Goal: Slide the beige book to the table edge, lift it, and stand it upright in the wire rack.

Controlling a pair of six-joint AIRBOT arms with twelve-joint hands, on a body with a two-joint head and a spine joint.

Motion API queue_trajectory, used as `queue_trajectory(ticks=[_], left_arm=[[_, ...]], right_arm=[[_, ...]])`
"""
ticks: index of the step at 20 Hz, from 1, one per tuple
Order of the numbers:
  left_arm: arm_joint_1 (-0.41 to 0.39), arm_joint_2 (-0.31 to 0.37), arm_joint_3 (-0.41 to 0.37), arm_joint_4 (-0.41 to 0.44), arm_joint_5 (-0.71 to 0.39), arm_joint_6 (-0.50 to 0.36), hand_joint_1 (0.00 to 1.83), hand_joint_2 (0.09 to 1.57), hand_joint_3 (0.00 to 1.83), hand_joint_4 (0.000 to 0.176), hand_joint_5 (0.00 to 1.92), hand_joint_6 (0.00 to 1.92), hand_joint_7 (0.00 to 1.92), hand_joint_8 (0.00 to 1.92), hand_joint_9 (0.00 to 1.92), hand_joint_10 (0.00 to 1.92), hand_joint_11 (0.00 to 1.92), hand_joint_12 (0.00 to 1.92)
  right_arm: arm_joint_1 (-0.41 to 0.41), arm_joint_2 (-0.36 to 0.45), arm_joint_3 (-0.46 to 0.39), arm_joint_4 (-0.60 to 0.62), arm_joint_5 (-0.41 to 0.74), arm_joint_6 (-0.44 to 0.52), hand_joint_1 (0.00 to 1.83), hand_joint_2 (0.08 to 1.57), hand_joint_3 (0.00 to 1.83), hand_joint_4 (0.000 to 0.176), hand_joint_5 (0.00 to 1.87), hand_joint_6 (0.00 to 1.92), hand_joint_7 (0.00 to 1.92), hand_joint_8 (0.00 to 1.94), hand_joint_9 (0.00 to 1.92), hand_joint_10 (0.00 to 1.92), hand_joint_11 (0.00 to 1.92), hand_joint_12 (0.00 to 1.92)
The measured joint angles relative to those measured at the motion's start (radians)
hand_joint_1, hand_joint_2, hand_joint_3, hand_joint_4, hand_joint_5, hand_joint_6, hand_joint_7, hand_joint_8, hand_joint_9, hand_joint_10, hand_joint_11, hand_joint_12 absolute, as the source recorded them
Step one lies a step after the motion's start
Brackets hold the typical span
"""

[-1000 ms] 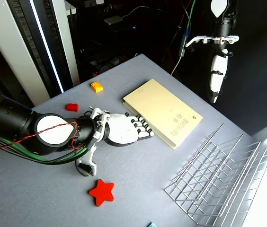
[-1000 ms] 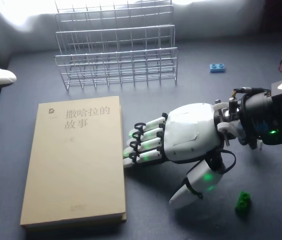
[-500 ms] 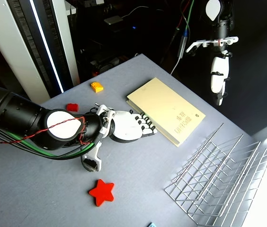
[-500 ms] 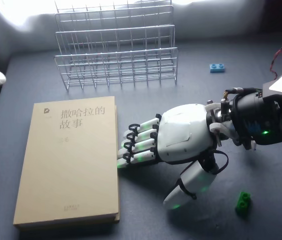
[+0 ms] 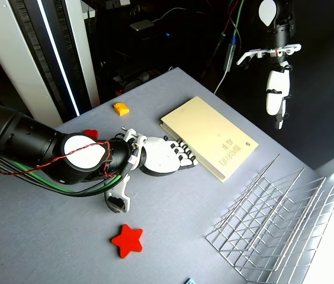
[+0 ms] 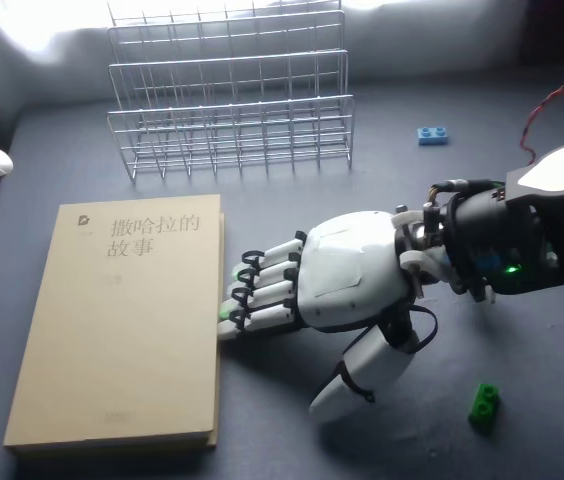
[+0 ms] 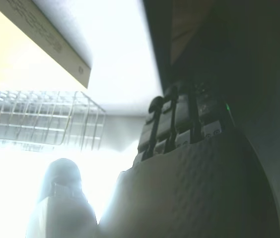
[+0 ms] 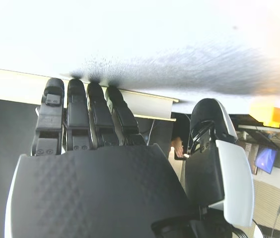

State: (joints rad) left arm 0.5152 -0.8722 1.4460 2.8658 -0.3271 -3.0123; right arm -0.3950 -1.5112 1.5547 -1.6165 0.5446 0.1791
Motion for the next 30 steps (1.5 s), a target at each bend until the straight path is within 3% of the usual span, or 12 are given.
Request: queue_trajectory(ticks=[11,15,30], left_arm=[[0.067,-0.007,0.024,-0.105,-0.002,0.0,0.0,1.05,0.0,0.0,0.0,0.0,0.0,0.0,0.0,0.0,0.0,0.0],[0.068,-0.033,0.049,-0.115,0.018,0.0,0.0,1.04,0.0,0.0,0.0,0.0,0.0,0.0,0.0,0.0,0.0,0.0],[0.074,-0.073,0.104,-0.108,0.05,0.0,0.0,1.05,0.0,0.0,0.0,0.0,0.0,0.0,0.0,0.0,0.0,0.0]], right_arm=[[0.021,-0.071,0.038,-0.011,-0.013,-0.017,0.0,1.14,0.0,0.0,0.0,0.0,0.0,0.0,0.0,0.0,0.0,0.0],[0.025,-0.1,0.086,-0.014,0.016,-0.018,0.0,1.14,0.0,0.0,0.0,0.0,0.0,0.0,0.0,0.0,0.0,0.0],[0.032,-0.135,0.114,-0.011,0.007,-0.035,0.0,1.16,0.0,0.0,0.0,0.0,0.0,0.0,0.0,0.0,0.0,0.0]])
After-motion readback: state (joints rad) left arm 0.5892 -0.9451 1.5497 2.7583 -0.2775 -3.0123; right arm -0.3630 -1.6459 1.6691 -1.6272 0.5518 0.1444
